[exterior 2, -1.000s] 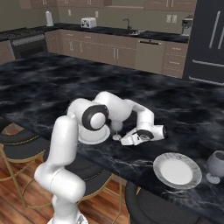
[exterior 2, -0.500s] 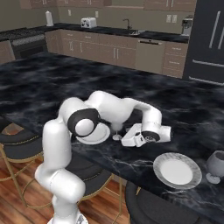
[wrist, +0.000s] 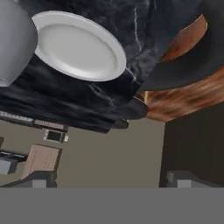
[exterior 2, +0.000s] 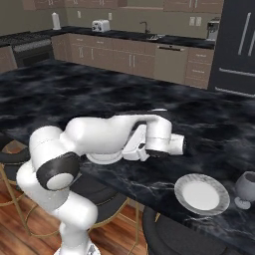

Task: Retrieve the wine glasses from the counter and place one next to each plate.

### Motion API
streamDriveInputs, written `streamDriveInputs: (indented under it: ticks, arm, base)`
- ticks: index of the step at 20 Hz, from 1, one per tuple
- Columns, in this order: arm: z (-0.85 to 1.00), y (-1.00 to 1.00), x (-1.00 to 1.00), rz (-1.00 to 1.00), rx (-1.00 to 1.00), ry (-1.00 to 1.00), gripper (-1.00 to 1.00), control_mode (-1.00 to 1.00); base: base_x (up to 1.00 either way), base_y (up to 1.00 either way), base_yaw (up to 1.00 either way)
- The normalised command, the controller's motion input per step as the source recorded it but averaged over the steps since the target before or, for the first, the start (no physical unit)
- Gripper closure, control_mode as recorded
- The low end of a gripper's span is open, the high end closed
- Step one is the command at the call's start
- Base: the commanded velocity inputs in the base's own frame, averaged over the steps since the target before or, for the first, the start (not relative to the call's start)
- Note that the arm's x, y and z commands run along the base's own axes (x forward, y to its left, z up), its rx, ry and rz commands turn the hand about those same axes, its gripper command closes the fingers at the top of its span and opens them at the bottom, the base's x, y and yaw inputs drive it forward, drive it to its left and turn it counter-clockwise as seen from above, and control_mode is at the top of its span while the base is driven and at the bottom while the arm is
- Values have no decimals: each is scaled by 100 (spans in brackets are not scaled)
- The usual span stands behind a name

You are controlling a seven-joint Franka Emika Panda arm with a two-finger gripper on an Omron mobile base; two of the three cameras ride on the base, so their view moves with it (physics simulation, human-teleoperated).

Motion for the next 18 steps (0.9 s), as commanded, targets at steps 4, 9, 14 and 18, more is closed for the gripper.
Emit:
streamDriveInputs:
  ticks: [4, 9, 14, 18]
  arm:
    - [100, 58, -30, 0, -5, -16, -100, -100]
    - [100, 41, -54, 0, -4, -22, -100, -100]
    - [90, 52, -88, 1, 0, -26, -100, -100]
    - [67, 67, -100, 0, 0, -25, -100, -100]
  base:
    - [0, 0, 0]
    - [0, 0, 0]
    - [0, 0, 0]
    - [0, 0, 0]
